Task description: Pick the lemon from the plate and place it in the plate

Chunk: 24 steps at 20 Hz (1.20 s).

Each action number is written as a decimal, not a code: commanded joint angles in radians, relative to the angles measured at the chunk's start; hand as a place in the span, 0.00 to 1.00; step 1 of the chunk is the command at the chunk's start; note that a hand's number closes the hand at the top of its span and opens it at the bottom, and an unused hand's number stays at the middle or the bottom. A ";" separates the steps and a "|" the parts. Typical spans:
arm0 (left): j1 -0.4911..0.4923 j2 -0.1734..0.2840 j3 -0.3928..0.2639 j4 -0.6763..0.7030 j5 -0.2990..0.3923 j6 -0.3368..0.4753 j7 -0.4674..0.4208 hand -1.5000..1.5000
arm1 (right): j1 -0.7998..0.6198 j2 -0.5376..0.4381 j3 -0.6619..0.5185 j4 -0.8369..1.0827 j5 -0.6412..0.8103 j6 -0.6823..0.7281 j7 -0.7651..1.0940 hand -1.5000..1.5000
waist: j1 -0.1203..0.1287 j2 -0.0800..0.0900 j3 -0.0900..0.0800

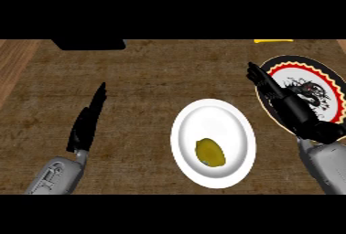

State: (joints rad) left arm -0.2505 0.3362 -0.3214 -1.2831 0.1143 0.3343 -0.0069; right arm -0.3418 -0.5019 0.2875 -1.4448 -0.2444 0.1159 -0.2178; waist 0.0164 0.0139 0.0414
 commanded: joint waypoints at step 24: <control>-0.012 0.104 0.028 -0.268 0.059 -0.254 -0.067 0.50 | -0.686 0.267 0.395 0.562 0.188 0.836 0.319 0.00 | 0.005 -0.014 -0.042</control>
State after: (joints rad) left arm -0.2909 0.4577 -0.2916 -1.5206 0.1962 0.0503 -0.0978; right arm -0.9477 -0.2701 0.6988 -0.9338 -0.0322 0.8285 0.0191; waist 0.0510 0.0064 0.0000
